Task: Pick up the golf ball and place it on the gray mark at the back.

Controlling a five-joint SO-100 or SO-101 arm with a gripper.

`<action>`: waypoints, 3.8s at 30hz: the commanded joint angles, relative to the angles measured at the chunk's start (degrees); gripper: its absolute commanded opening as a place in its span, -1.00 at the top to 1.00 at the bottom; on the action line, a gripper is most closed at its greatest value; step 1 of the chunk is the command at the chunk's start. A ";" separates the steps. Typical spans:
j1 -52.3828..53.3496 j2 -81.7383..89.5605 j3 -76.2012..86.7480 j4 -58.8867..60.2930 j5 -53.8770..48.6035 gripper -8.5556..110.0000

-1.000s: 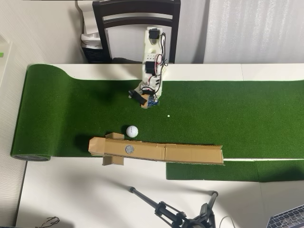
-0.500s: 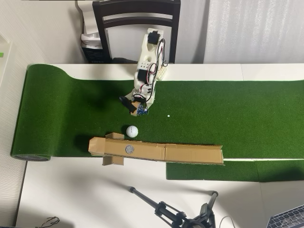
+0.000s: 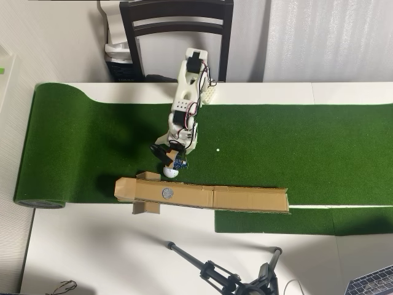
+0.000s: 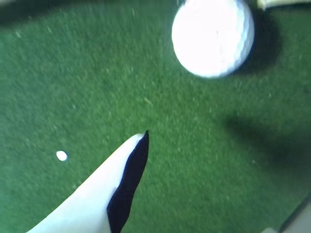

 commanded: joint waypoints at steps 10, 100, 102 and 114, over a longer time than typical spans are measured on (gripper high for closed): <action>-2.64 -3.96 -11.43 -0.62 1.41 -0.06; -1.76 -19.34 -17.93 -10.55 -2.37 -0.06; -1.76 -19.34 -17.93 -10.55 -2.20 -0.06; -1.23 -23.73 -18.72 -10.63 -2.11 -0.06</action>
